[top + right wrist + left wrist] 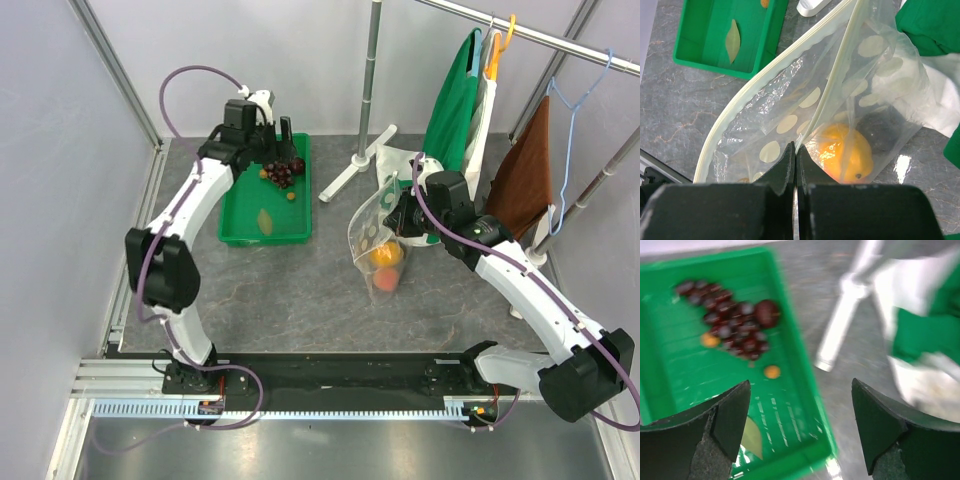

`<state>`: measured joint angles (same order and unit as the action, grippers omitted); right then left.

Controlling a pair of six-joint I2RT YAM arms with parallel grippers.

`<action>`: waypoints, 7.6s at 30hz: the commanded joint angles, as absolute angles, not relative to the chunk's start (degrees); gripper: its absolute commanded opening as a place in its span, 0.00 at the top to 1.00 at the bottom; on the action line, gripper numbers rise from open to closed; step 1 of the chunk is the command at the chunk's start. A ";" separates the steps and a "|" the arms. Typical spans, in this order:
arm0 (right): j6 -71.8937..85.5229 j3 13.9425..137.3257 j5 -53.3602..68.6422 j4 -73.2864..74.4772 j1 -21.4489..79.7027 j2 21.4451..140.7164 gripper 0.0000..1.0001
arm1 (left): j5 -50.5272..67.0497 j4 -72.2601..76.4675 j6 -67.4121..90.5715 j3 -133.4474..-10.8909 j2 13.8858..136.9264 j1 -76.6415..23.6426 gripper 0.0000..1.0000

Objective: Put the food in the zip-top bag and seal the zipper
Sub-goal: Pick up the fake fruit from the bin, then place the fake fruit in the zipper food storage bag, then pick up the fake fruit from the bin.

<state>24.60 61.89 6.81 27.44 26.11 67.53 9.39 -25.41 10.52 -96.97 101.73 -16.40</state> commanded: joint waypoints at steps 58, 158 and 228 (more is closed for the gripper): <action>24.52 63.54 9.84 24.96 26.19 69.61 1.00 | -8.18 -42.45 6.68 -125.15 139.65 -12.48 0.21; 18.90 63.20 9.23 30.50 26.19 61.35 1.00 | 26.10 -29.84 19.60 -101.88 96.01 -38.16 0.20; 18.81 62.49 11.07 30.67 25.66 63.63 1.00 | 34.01 -30.59 -79.89 -131.75 149.41 -12.22 0.26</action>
